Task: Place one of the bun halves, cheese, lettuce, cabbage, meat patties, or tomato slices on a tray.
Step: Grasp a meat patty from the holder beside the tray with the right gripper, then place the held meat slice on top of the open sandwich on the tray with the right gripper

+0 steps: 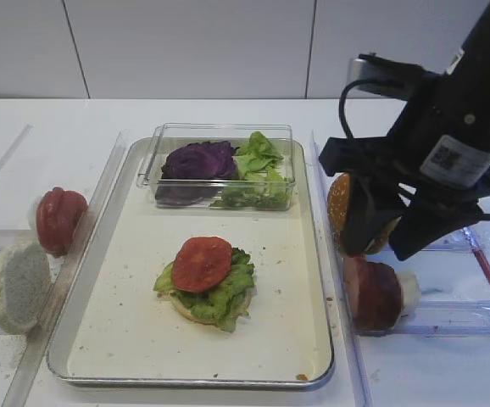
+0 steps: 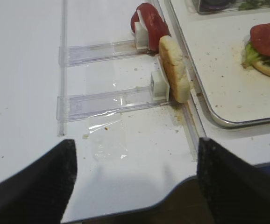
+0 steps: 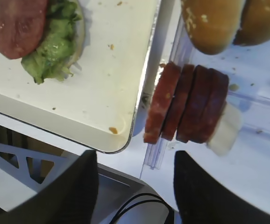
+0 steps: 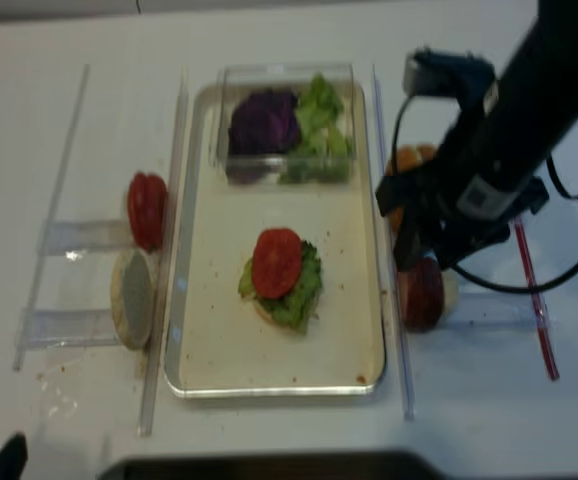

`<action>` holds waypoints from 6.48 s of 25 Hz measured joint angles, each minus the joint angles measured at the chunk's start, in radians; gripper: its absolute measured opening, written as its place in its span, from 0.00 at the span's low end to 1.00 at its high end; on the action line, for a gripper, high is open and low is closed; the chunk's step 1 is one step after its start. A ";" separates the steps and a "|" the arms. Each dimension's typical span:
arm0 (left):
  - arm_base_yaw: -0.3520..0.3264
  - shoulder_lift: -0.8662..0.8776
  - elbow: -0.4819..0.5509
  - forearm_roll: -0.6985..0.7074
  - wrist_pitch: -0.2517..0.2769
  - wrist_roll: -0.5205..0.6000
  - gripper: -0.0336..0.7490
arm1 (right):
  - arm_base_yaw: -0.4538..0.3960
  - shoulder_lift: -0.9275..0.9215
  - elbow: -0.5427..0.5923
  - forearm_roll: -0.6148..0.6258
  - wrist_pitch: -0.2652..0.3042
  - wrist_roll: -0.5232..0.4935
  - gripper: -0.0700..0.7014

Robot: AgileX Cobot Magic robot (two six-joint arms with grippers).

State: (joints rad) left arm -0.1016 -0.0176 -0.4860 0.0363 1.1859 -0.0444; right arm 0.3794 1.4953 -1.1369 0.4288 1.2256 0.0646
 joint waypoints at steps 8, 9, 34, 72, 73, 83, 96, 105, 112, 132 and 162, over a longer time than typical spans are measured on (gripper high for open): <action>0.000 0.000 0.000 0.000 0.000 0.000 0.67 | 0.033 0.055 0.000 -0.042 -0.002 0.068 0.59; 0.000 0.000 0.000 0.000 0.000 0.000 0.67 | 0.033 0.059 0.000 -0.045 -0.002 0.075 0.59; 0.000 0.000 0.000 0.000 0.000 0.000 0.67 | 0.033 0.139 -0.061 -0.069 -0.010 0.123 0.44; 0.000 0.000 0.000 0.000 0.000 0.000 0.67 | 0.033 0.194 -0.076 -0.083 -0.009 0.035 0.23; 0.000 0.000 0.000 0.000 0.000 0.000 0.67 | 0.033 0.188 -0.076 -0.084 -0.009 0.035 0.23; 0.000 0.000 0.000 0.000 0.000 0.000 0.67 | 0.033 0.129 -0.076 -0.063 -0.009 0.031 0.23; 0.000 0.000 0.000 0.000 0.000 0.000 0.67 | 0.033 0.037 -0.076 -0.029 -0.005 -0.012 0.23; 0.000 0.000 0.000 0.000 0.000 0.000 0.67 | 0.033 -0.016 -0.076 0.016 -0.001 -0.013 0.23; 0.000 0.000 0.000 0.000 0.000 0.000 0.67 | 0.033 -0.035 -0.076 0.020 -0.001 -0.013 0.23; 0.000 0.000 0.000 0.000 0.000 0.000 0.67 | 0.033 -0.019 -0.076 0.166 -0.161 -0.181 0.23; 0.000 0.000 0.000 0.001 0.000 0.000 0.67 | -0.044 0.214 -0.057 0.750 -0.029 -0.631 0.23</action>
State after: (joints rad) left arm -0.1016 -0.0176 -0.4860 0.0368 1.1859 -0.0444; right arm 0.3351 1.7097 -1.1939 1.1789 1.1963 -0.5664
